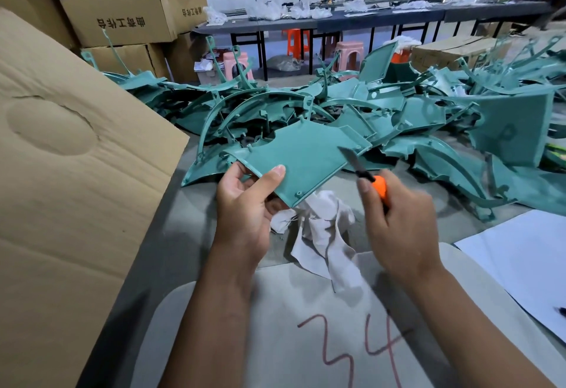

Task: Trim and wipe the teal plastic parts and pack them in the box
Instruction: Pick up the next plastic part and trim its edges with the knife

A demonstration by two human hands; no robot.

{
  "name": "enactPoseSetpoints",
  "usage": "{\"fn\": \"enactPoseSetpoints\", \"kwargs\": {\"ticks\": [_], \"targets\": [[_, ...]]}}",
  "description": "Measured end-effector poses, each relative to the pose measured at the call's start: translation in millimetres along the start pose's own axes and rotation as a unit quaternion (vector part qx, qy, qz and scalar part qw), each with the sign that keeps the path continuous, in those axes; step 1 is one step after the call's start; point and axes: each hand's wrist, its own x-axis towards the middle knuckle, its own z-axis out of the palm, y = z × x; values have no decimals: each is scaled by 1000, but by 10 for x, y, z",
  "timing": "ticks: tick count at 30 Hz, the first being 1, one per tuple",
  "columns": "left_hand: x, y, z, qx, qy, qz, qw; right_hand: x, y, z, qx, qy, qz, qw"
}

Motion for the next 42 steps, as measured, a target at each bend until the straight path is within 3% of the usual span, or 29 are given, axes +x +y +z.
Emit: {"fn": "enactPoseSetpoints", "kwargs": {"ticks": [6, 9, 13, 17, 25, 28, 32, 35, 38, 42], "targets": [[5, 44, -58, -11, 11, -14, 1000, 64, 246, -98, -74, 72, 135, 985], [3, 49, -54, -14, 22, -15, 1000, 71, 144, -102, -22, 91, 54, 994], [-5, 54, -19, -22, 22, -18, 999, 3, -35, 11, 24, 34, -72, 997], [-15, 82, -19, -23, -4, -22, 1000, -24, -65, 69, -12, 6, -96, 995], [-29, 147, -62, -44, -20, -50, 998, 63, 163, -57, -58, 127, 115, 983], [-37, 106, -17, -50, -14, -53, 997, 21, 87, -50, -18, 131, 28, 991], [-44, 68, 41, -19, -4, -50, 999, -72, -156, 56, 35, 68, -104, 992], [-56, 73, 38, -11, -11, -61, 998, -76, -234, 104, 51, 14, -125, 991], [-30, 94, -19, -21, -15, -76, 997, -38, -113, 80, 59, 51, -82, 994], [-12, 165, -113, -37, -14, -65, 997, 57, 179, -61, -2, 146, 99, 984]]}}
